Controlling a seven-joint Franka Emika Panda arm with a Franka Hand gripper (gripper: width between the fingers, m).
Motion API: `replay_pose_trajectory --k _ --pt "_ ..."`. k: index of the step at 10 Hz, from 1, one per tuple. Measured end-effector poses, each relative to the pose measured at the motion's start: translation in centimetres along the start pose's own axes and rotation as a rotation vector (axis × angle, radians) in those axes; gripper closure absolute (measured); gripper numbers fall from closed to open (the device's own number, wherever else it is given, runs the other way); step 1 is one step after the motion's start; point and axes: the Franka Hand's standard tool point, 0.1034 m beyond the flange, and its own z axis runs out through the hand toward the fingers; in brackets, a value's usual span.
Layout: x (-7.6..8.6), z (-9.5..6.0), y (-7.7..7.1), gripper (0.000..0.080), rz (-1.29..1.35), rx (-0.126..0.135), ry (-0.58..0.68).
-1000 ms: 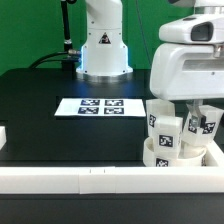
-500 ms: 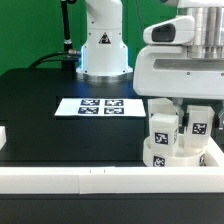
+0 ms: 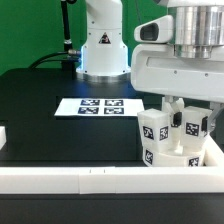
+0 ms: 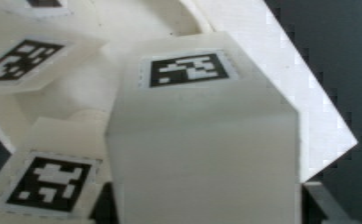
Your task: Assemble stool
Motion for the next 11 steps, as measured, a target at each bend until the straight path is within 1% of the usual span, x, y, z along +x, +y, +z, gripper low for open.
replay_pose_trajectory --k 1,2,3,4,5,6,7,8,9,10,11 --pt "0.1 0.0 0.1 0.0459 0.023 0.003 -0.002" --pt "0.1 0.0 0.0 0.0375 0.02 0.004 -0.002" --pt "0.1 0.0 0.0 0.0243 0.019 0.004 -0.002" --pt "0.1 -0.4 -0.2 0.0243 -0.016 0.011 0.0" --pt "0.3 -1.0 -0.3 0.0169 -0.009 0.028 0.0" --pt "0.3 -1.2 -0.1 0.0156 -0.017 0.033 -0.001" --pt "0.3 -1.1 0.2 0.0156 -0.091 0.039 0.001" --pt "-0.2 -0.5 0.4 0.0151 -0.072 0.041 -0.003" --pt "-0.7 -0.2 0.4 0.0151 -0.006 0.057 -0.028" --pt "-0.8 -0.1 0.3 0.0151 0.02 0.061 -0.039" --pt "-0.9 -0.1 0.1 0.0151 0.026 0.058 -0.044"
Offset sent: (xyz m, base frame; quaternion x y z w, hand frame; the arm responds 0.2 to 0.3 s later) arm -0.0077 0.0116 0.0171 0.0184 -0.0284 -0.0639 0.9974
